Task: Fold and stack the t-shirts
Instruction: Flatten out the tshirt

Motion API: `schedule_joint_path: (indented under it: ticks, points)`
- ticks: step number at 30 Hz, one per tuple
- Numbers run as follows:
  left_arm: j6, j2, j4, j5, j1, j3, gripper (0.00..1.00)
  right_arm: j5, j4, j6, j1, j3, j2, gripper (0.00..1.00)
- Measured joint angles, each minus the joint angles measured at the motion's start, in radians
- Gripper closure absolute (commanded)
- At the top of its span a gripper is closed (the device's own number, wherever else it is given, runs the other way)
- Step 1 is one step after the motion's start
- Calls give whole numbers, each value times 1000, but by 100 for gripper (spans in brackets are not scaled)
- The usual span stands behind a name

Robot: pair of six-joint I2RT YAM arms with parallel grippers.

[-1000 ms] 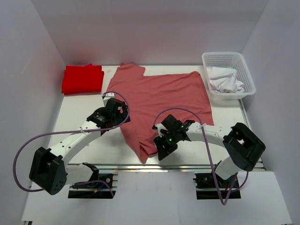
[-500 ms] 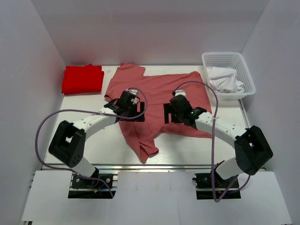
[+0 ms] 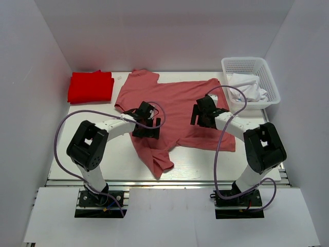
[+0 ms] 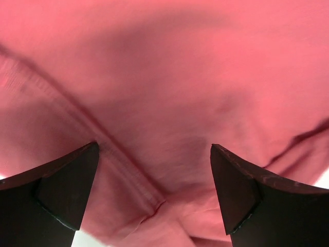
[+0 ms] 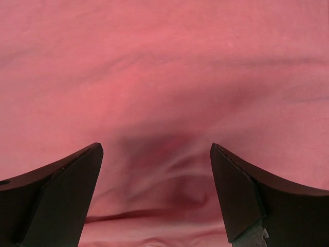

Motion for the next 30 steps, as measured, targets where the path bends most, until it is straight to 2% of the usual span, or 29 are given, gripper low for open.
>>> schedule_joint_path:
  ticks: [4, 8, 20, 26, 30]
  points:
    - [-48, -6, -88, -74, 1, 0, 0, -19, 0, 17, -38, -6, 13, 10]
    - [-139, -57, -242, -174, 10, -48, 0, -36, 7, 24, -68, -32, 27, 10]
    - [-551, -263, -774, -420, 34, -100, 0, -61, 27, 48, -111, -67, 38, 10]
    - [-642, -492, -855, -464, 55, -105, 0, -71, 42, 43, -116, -80, 27, 10]
    - [-576, -547, -787, -462, 56, -101, 0, -100, 65, -5, -116, -115, -4, 10]
